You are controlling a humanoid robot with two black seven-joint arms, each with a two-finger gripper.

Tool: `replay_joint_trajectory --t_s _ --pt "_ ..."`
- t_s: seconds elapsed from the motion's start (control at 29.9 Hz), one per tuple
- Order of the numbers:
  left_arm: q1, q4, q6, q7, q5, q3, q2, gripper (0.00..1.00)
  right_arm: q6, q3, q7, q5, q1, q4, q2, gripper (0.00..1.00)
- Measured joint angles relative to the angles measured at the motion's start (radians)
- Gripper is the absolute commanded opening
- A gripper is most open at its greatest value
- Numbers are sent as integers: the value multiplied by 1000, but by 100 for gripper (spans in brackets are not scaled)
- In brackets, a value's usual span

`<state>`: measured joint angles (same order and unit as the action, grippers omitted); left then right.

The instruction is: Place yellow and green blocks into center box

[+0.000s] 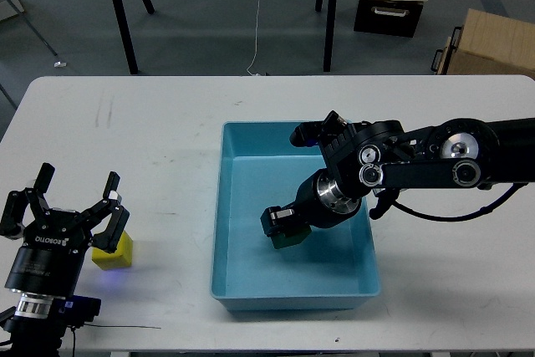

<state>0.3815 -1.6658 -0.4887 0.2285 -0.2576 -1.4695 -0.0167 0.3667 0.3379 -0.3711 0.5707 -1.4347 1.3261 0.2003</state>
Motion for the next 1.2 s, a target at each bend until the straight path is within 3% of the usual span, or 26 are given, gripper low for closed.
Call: replay_joint_trajectory --t_s 0.37,0.53,0.74,0.97,1.2 --pt "-7 -2 0 2 1 11 1 100 -22 -163 2 -77 -10 -34 151 99" --pt "-13 -3 0 2 1 27 -2 100 -51 -368 12 -324 -3 -104 276 99" --pt "-40 -3 0 3 1 45 -5 100 -88 -657 18 -529 41 -285 299 99" --pt "-44 -2 0 4 2 48 -10 100 -69 -1236 61 -700 350 -402 286 99" --pt "-48 -2 0 4 2 47 -11 100 -61 -1727 62 -839 792 -276 296 99"
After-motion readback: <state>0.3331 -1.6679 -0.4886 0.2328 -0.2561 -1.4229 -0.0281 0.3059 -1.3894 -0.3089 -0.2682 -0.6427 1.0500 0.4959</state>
